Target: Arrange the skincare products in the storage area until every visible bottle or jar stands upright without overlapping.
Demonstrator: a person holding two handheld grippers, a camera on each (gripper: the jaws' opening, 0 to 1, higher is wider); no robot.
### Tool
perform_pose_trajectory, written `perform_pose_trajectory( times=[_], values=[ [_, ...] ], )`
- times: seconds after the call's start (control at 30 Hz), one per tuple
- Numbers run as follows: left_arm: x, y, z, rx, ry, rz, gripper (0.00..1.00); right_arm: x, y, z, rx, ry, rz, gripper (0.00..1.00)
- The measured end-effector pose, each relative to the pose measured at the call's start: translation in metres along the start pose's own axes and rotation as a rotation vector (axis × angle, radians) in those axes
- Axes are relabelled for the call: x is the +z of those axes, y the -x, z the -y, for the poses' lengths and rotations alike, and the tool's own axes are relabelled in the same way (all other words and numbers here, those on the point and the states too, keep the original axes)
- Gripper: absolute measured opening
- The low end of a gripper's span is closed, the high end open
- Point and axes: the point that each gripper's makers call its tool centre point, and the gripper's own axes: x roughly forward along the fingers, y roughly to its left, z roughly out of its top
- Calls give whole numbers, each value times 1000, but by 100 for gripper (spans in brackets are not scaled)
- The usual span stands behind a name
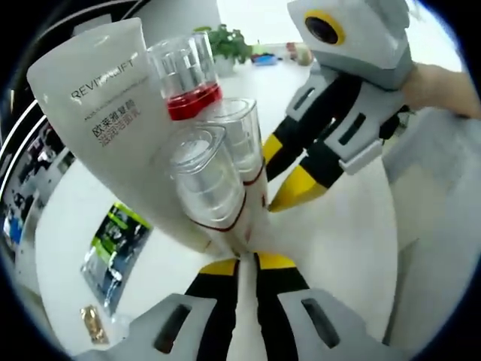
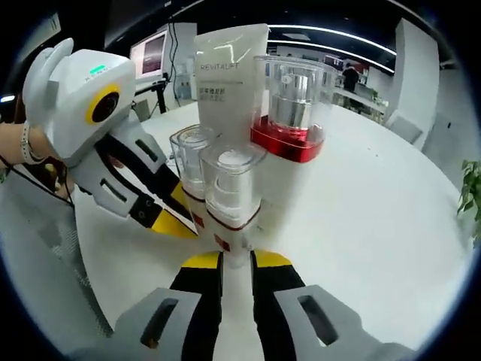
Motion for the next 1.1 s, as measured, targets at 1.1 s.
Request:
perform_pose_trajectory(
  times=[1.1],
  values=[
    [2,3,-3,16,-4,5,6,0,5,2,-4,-14,5,22]
  ],
)
